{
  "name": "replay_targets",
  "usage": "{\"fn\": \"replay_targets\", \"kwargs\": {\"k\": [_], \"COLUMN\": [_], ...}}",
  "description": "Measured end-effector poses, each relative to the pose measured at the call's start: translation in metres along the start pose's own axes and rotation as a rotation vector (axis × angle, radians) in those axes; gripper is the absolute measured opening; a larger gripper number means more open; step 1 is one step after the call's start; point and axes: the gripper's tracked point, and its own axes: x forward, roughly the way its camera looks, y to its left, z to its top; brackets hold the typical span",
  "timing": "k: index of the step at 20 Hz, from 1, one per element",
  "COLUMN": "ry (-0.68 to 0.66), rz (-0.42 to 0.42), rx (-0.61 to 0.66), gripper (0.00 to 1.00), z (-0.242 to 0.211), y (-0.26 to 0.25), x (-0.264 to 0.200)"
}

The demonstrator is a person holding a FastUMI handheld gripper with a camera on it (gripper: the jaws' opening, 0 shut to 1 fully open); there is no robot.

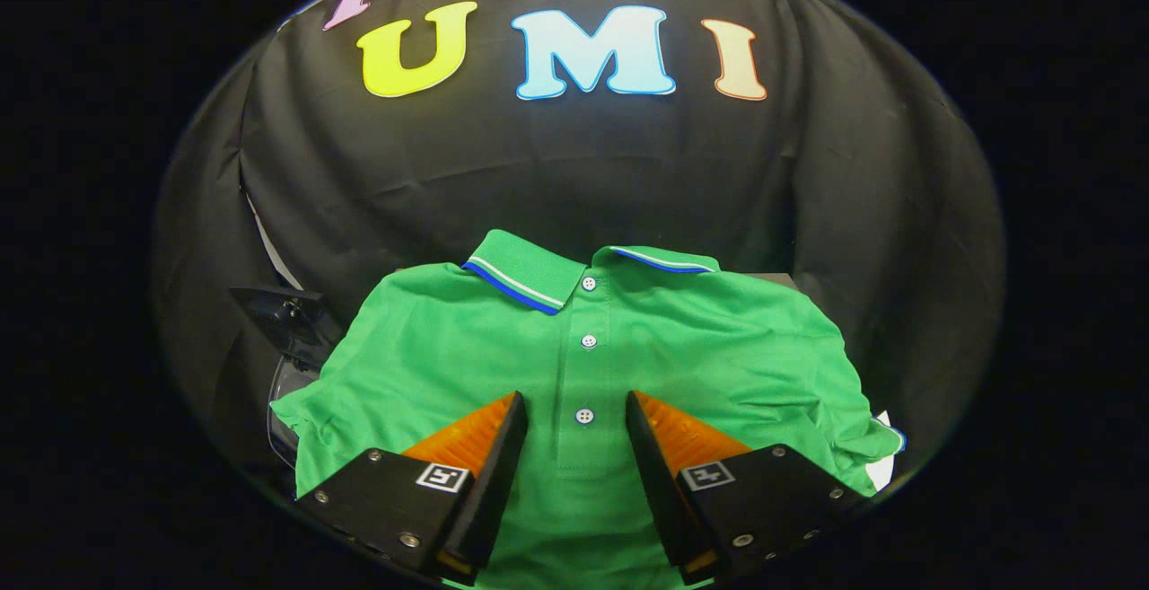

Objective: Put the clothes into the washing machine and then close the washing machine lid.

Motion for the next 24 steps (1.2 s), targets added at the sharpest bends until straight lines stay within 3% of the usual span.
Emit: {"fn": "replay_targets", "kwargs": {"k": [2, 8, 10, 24], "ry": [-0.001, -0.022, -0.032, -0.296], "rz": [0.018, 0.114, 0.139, 0.254], "rx": [0.001, 0.045, 0.072, 0.227], "gripper": [0.61, 0.12, 0.01, 0.0], "z": [-0.001, 0.003, 0.006, 0.063], "y": [0.001, 0.005, 0.006, 0.068], "x": [0.001, -0.002, -0.002, -0.086]}}
